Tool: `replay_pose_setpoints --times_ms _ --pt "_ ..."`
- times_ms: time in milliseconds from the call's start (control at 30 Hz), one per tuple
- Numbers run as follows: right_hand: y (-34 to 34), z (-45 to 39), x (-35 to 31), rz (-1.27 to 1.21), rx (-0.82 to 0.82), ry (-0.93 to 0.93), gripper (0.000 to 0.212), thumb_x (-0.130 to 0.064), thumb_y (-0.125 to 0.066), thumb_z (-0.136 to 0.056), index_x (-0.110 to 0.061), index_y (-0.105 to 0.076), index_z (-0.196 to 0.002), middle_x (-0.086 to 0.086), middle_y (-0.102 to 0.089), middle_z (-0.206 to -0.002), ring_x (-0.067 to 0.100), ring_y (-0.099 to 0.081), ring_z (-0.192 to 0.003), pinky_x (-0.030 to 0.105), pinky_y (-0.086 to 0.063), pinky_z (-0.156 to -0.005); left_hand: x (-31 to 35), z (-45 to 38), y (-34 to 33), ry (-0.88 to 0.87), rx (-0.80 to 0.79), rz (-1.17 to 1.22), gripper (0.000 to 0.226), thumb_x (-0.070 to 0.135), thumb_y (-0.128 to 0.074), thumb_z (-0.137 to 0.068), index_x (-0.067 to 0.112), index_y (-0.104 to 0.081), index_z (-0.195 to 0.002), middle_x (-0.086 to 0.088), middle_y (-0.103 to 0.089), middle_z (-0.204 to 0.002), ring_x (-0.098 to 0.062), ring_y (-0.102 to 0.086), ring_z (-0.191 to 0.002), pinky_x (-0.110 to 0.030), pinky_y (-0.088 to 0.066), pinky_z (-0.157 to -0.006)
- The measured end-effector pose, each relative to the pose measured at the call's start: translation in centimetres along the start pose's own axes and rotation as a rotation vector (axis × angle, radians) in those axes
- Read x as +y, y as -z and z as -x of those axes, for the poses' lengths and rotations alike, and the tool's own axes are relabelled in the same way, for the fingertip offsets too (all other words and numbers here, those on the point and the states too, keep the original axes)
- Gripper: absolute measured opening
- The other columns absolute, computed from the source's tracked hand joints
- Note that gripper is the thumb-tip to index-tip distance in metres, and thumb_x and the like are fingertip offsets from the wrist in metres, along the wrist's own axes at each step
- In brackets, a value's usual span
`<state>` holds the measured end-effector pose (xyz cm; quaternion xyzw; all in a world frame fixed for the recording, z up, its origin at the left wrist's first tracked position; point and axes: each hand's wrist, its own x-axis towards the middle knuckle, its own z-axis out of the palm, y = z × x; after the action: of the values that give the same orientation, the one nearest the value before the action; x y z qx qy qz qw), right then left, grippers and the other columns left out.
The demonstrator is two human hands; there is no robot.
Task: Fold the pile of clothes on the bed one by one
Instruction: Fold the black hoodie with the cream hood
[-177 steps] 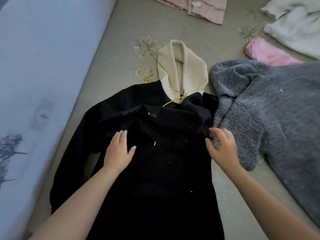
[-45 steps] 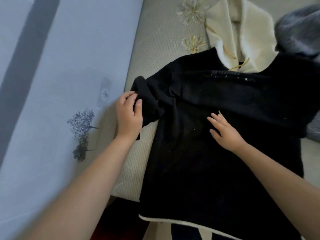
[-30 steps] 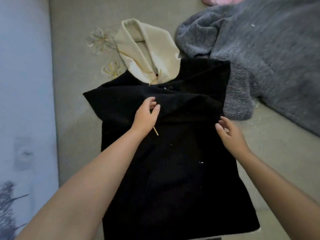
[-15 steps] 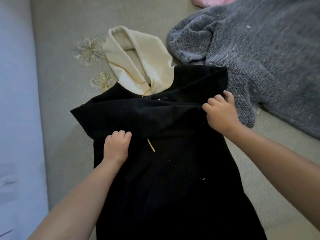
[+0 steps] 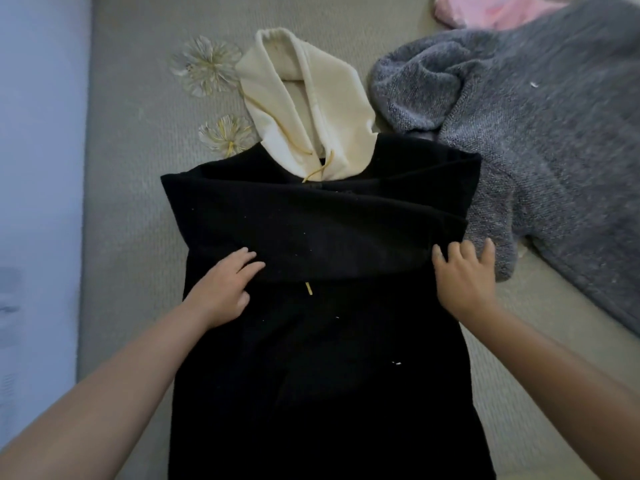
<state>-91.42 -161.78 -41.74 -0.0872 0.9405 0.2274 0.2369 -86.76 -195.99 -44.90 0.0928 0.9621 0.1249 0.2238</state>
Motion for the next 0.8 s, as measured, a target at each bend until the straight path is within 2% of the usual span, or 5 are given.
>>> replay_pose_setpoints --times_ms 133,267,400,600,800 --pt "3.4 -1.7 -2.5 -0.149 0.199 0.056 0.021 -0.013 -0.052 -0.082 -0.004 -0.065 -0.096 0.015 -0.057 -0.104 0.033 -0.046 -0.104 0.045 -0.029 -0.097 -0.6 0.7 1.4 0.202 0.478 0.213 0.039 -0.005 -0.059 -0.080 -0.008 -0.054 -0.118 -0.028 -0.052 -0.123 -0.041 -0.046 -0.120 -0.044 -0.034 -0.102" --pt "7.5 -3.8 -7.9 -0.252 0.245 0.282 0.024 -0.020 -0.047 -0.089 -0.010 -0.062 -0.104 0.009 -0.058 -0.109 0.029 -0.048 -0.108 0.039 -0.035 -0.094 -2.0 0.9 0.7 0.789 0.419 0.584 0.049 0.022 -0.054 -0.090 0.002 -0.039 -0.132 -0.017 -0.045 -0.133 -0.031 -0.044 -0.121 -0.040 -0.037 -0.100" --pt "10.8 -5.6 -14.5 -0.415 0.310 0.464 0.031 -0.026 -0.040 -0.094 -0.011 -0.060 -0.113 0.008 -0.058 -0.113 0.027 -0.047 -0.109 0.036 -0.040 -0.086 -2.3 2.2 -2.6 0.763 0.324 0.732 0.044 0.025 -0.047 -0.094 0.006 -0.042 -0.133 -0.015 -0.051 -0.131 -0.029 -0.048 -0.119 -0.036 -0.038 -0.098" --pt "15.5 -8.7 -23.3 -0.508 0.309 0.597 0.048 -0.037 -0.044 -0.093 -0.010 -0.042 -0.133 0.013 -0.046 -0.133 0.031 -0.036 -0.125 0.041 -0.034 -0.101 -2.9 2.5 -5.6 0.817 0.514 0.921 0.039 0.022 -0.054 -0.090 0.010 -0.051 -0.127 -0.011 -0.059 -0.114 -0.017 -0.055 -0.096 -0.022 -0.039 -0.083" --pt "19.8 -11.5 -29.4 -0.479 0.204 0.522 0.068 -0.057 -0.042 -0.088 -0.009 -0.034 -0.136 0.015 -0.043 -0.136 0.032 -0.038 -0.126 0.043 -0.035 -0.097 -3.5 2.3 -6.6 0.748 0.588 0.704 0.039 0.021 -0.059 -0.087 0.012 -0.053 -0.124 -0.006 -0.055 -0.114 -0.019 -0.050 -0.105 -0.022 -0.035 -0.083"
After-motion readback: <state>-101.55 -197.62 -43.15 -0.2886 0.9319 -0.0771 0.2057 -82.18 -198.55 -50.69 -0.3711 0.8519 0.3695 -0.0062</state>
